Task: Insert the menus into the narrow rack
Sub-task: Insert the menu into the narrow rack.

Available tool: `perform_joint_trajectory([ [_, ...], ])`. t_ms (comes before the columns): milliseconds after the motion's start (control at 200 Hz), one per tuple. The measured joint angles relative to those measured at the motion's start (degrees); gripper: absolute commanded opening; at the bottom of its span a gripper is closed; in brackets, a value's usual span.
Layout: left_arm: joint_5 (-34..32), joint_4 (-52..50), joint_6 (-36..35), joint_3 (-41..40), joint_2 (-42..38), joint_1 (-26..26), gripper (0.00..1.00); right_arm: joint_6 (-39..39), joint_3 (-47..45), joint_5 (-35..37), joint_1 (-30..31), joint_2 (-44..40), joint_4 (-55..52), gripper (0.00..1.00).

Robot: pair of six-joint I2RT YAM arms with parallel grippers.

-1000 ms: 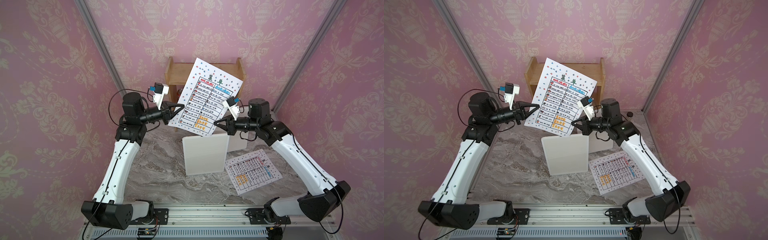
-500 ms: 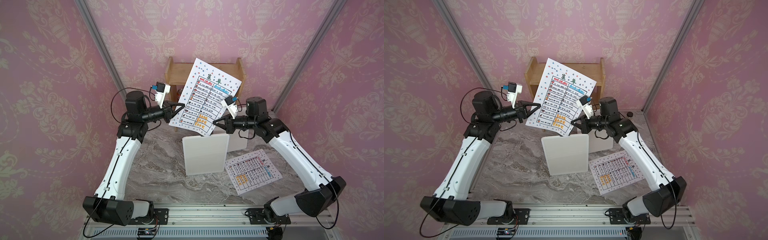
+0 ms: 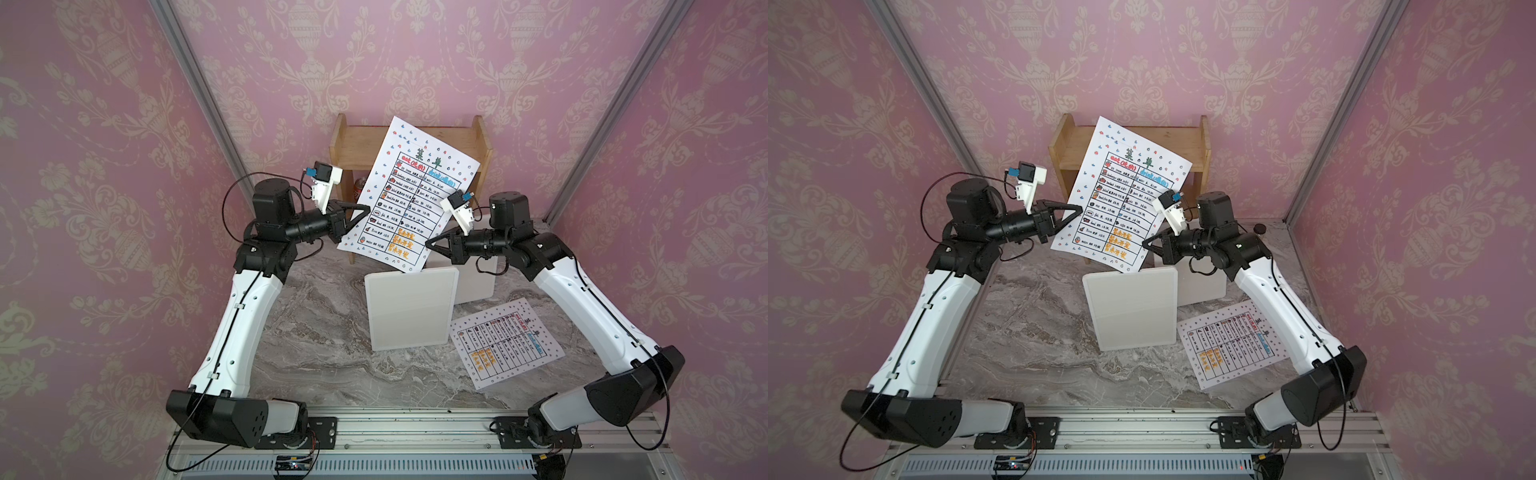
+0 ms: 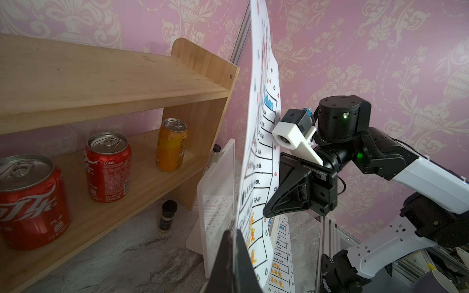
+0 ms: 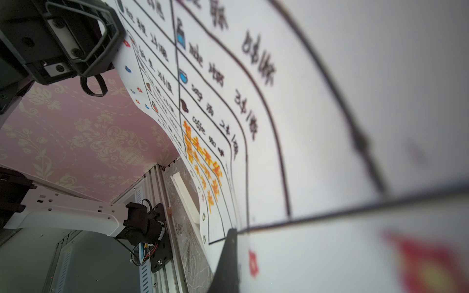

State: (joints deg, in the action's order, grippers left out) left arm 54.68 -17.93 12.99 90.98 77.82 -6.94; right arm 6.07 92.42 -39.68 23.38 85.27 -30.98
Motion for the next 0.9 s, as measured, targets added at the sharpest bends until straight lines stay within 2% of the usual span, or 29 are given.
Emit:
perform_joint_trajectory([
  [901, -3.0, -4.1, 3.8, 4.7, 2.6, -0.4, 0.0, 1.3, 3.0, -1.7, -0.5, 2.3, -1.5, 0.0],
])
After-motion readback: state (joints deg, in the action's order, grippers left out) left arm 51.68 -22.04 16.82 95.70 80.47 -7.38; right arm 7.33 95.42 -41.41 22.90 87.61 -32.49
